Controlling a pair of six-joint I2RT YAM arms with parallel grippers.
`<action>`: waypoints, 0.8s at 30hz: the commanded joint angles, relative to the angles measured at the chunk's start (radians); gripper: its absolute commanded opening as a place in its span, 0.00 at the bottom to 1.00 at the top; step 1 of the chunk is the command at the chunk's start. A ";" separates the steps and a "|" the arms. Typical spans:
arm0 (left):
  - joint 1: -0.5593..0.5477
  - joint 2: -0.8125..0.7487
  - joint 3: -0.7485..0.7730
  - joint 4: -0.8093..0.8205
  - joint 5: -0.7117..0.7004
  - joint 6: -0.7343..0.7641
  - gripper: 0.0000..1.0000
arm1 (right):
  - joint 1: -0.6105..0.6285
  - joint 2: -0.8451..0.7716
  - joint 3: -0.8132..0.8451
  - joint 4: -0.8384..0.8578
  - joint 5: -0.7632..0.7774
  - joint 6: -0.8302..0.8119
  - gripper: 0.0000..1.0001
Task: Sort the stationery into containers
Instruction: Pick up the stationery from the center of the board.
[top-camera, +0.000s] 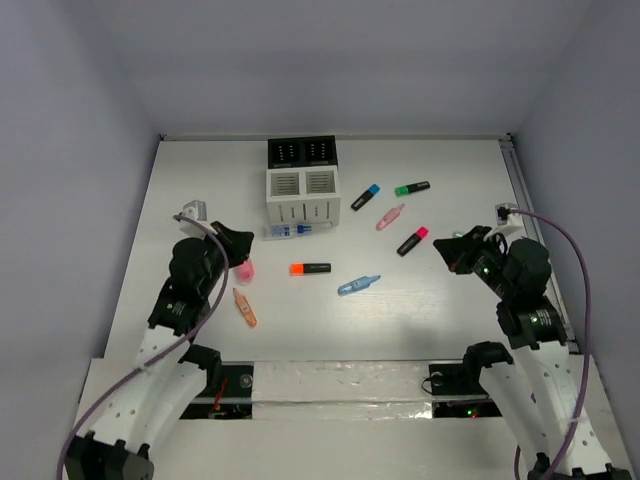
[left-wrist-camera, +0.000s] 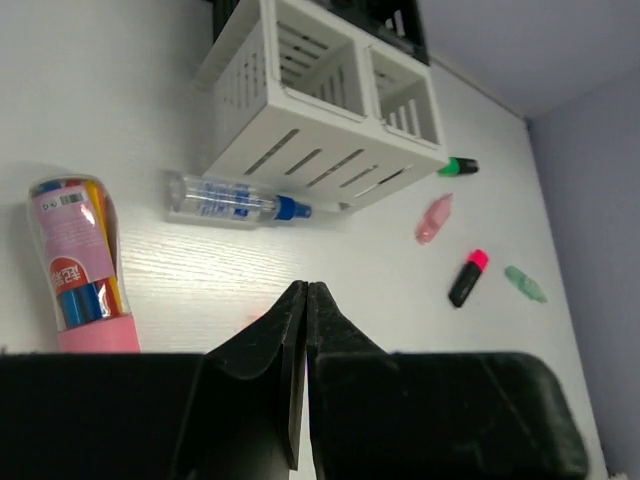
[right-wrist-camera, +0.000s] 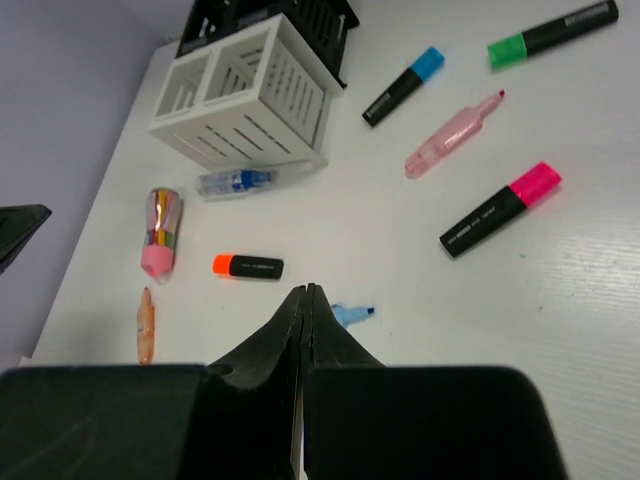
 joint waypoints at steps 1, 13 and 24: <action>-0.073 0.097 -0.008 0.114 -0.194 -0.027 0.00 | -0.008 0.024 -0.034 0.117 -0.025 0.038 0.00; -0.201 0.375 -0.041 0.142 -0.646 -0.041 0.41 | -0.008 0.040 -0.096 0.139 -0.058 0.027 0.15; -0.201 0.502 -0.046 0.079 -0.611 -0.097 0.57 | -0.008 0.050 -0.154 0.206 -0.124 0.041 0.58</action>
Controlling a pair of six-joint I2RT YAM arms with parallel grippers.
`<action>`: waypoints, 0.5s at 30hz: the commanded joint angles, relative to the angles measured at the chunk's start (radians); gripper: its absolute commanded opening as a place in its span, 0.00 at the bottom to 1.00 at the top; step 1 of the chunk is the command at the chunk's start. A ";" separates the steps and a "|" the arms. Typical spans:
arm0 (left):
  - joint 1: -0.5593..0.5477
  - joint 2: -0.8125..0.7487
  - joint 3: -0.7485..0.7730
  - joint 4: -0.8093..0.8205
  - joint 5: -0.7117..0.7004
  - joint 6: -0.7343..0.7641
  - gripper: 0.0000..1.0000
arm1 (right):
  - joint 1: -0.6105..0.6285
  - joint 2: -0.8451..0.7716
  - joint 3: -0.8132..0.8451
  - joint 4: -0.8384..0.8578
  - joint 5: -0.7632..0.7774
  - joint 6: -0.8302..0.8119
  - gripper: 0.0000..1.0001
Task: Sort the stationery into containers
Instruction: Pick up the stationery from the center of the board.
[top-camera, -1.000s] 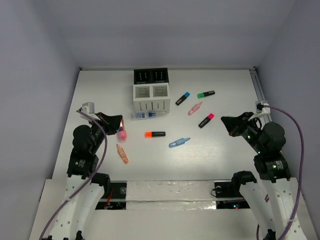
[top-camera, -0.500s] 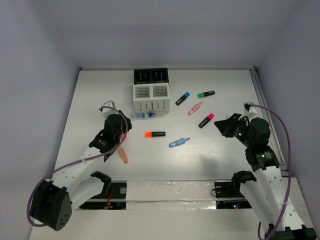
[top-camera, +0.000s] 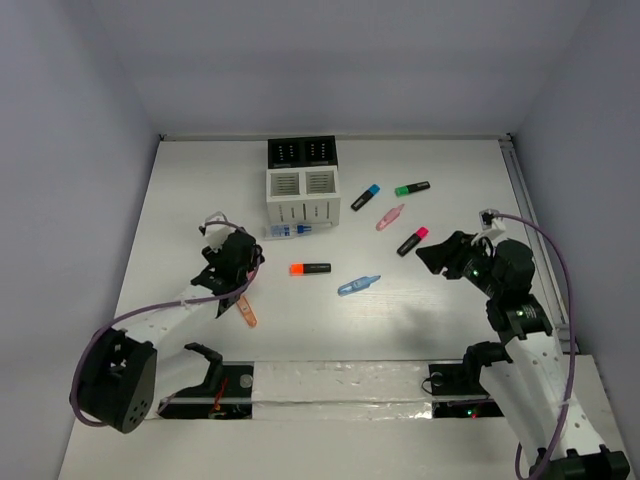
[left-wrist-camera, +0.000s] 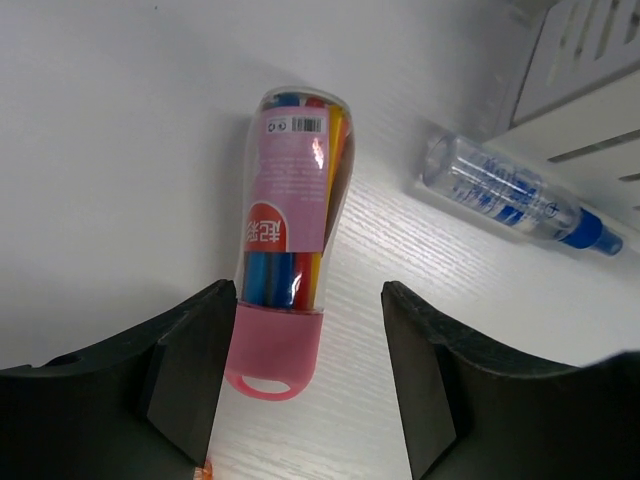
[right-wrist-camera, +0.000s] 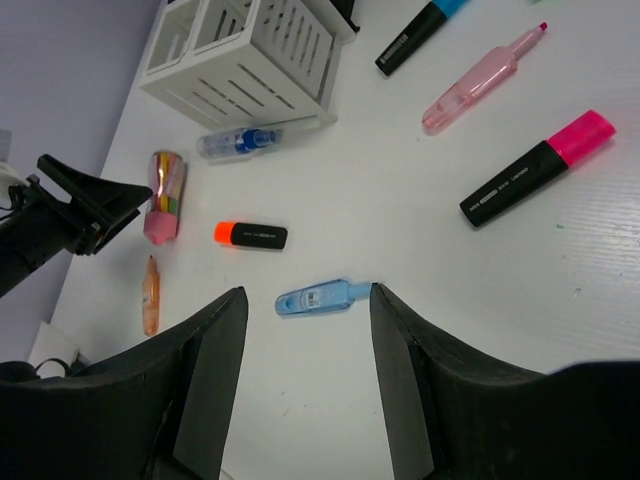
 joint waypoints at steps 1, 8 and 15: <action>-0.004 0.020 0.012 -0.024 -0.007 -0.028 0.57 | -0.008 0.000 -0.012 0.081 -0.043 0.003 0.58; 0.016 0.109 0.060 -0.082 -0.035 -0.038 0.60 | -0.008 -0.003 -0.018 0.086 -0.063 0.003 0.59; 0.025 0.227 0.115 -0.069 0.010 0.008 0.58 | -0.008 -0.014 -0.017 0.089 -0.066 0.010 0.59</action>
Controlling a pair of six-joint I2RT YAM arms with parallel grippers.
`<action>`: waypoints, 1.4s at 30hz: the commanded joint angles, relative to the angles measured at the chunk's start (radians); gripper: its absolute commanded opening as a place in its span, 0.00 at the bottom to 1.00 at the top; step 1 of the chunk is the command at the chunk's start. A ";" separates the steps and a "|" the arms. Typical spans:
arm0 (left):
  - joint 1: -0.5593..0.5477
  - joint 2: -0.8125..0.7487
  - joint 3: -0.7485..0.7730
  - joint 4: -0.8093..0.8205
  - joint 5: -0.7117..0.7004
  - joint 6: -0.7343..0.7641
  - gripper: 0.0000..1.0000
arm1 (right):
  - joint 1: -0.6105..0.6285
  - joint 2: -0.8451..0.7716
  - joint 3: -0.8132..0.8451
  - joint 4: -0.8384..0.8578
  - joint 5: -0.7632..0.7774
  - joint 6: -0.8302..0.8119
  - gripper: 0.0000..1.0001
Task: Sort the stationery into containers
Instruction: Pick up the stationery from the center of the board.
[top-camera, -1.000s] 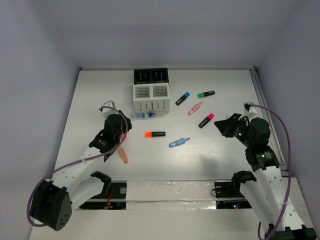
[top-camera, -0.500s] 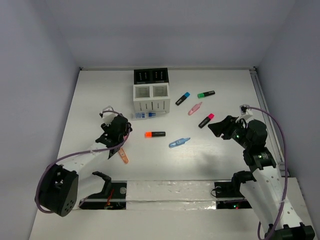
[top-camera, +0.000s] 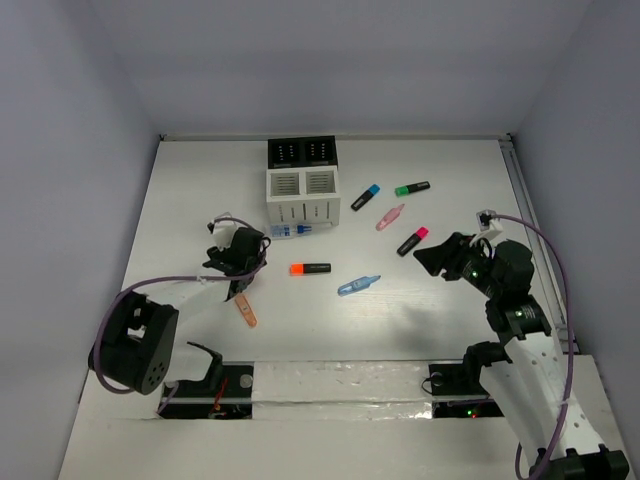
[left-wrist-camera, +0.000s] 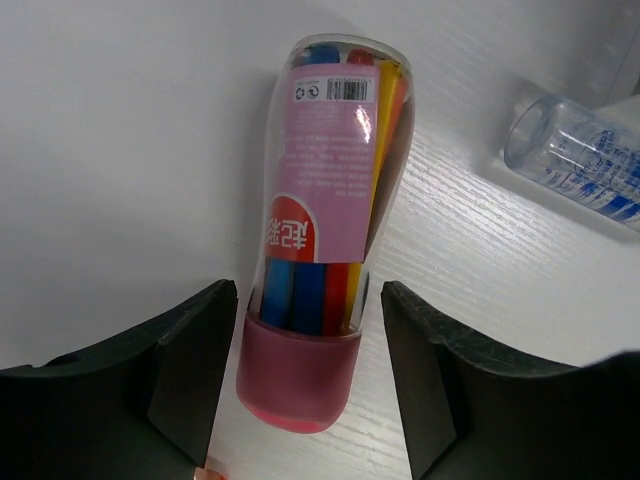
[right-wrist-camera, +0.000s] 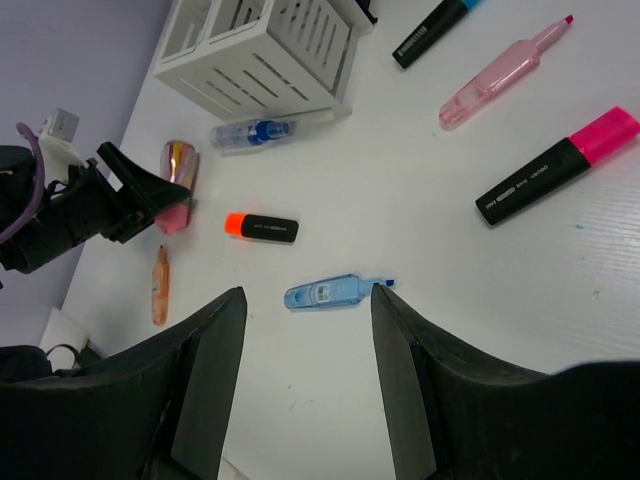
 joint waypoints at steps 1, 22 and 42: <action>0.004 0.021 0.046 0.010 0.004 0.021 0.57 | -0.008 -0.012 0.000 0.070 -0.022 0.007 0.59; -0.005 -0.500 0.158 -0.105 0.615 0.126 0.00 | 0.210 0.111 0.089 0.257 -0.080 0.113 0.85; -0.005 -0.466 0.244 -0.154 1.276 0.160 0.00 | 0.609 0.438 0.318 0.277 0.129 -0.125 0.99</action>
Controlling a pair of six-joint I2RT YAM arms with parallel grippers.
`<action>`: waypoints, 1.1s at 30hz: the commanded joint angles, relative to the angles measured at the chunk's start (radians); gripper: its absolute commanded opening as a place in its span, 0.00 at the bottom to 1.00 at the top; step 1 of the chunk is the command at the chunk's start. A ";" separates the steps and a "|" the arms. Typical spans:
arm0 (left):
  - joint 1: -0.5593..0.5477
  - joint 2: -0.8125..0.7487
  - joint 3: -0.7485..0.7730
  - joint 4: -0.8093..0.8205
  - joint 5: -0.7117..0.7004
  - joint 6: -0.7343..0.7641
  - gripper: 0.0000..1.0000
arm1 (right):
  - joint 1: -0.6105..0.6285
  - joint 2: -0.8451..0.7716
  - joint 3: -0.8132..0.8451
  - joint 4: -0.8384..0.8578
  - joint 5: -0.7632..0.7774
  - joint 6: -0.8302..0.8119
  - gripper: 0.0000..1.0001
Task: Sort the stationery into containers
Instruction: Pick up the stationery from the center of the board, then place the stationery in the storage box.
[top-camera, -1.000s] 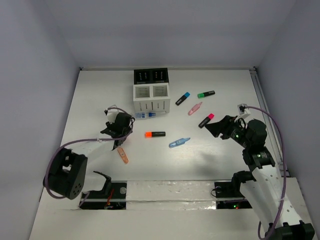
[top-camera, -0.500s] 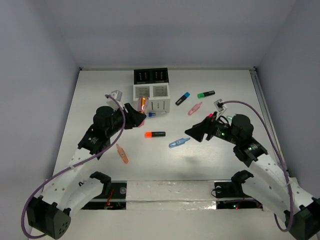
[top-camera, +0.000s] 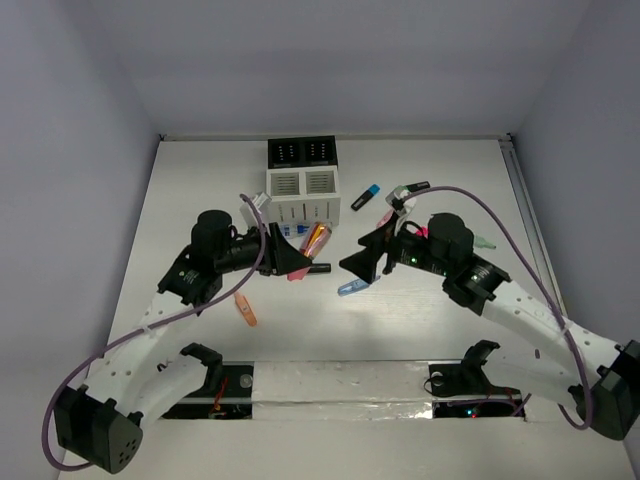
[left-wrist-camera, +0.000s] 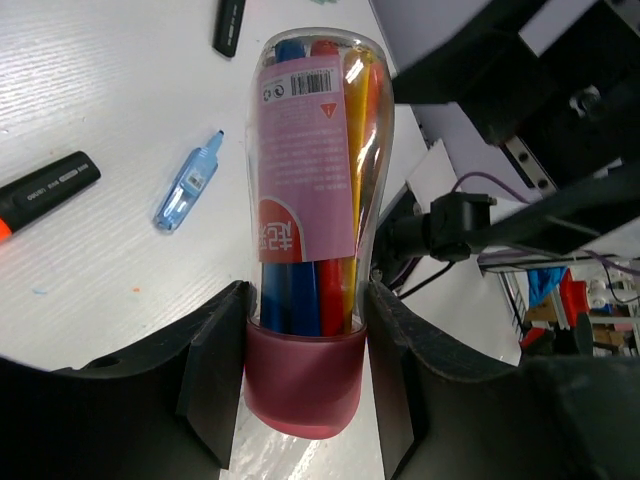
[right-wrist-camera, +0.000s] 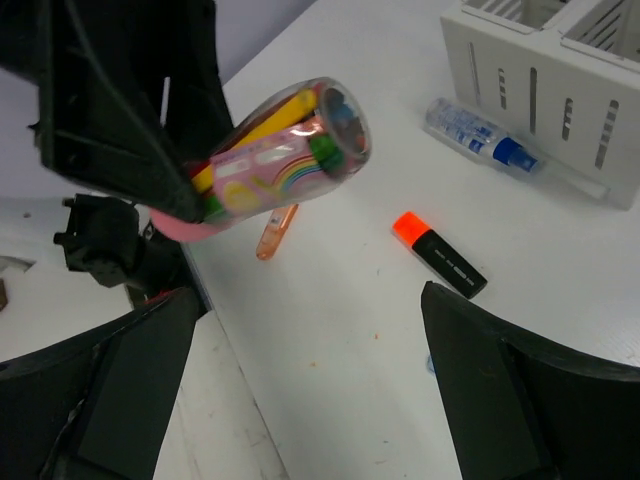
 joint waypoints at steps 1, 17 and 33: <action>-0.004 -0.050 0.030 -0.009 0.068 0.044 0.00 | 0.003 0.052 0.033 0.125 0.050 0.104 1.00; -0.063 -0.124 -0.082 0.077 0.116 0.037 0.00 | 0.003 0.221 -0.013 0.474 -0.040 0.407 1.00; -0.083 -0.099 -0.065 0.063 0.082 0.080 0.00 | 0.003 0.306 -0.062 0.603 -0.211 0.520 0.78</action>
